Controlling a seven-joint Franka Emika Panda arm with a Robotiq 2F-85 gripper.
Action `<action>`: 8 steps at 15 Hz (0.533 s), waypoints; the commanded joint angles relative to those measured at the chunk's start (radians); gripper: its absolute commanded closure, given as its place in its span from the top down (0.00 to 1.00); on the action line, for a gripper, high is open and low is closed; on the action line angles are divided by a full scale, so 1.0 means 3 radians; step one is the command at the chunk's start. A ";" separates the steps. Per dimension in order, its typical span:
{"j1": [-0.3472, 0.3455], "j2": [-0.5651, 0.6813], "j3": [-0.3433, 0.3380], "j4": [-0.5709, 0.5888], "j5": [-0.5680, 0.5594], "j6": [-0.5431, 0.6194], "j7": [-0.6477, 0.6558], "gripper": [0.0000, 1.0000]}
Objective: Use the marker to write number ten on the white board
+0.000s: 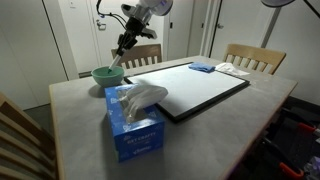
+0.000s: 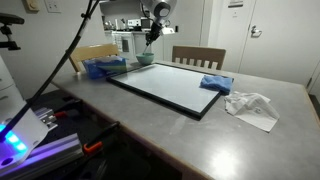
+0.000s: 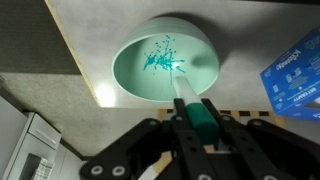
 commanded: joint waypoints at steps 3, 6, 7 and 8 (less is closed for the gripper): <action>0.0181 -0.0499 -0.0402 -0.0065 -0.0575 -0.0380 0.0308 0.05; 0.0279 -0.0730 -0.0651 -0.0153 -0.0917 -0.0578 0.0634 0.05; 0.0309 -0.0786 -0.0726 -0.0166 -0.1018 -0.0667 0.0746 0.05; 0.0323 -0.0845 -0.0792 -0.0199 -0.1097 -0.0782 0.0855 0.05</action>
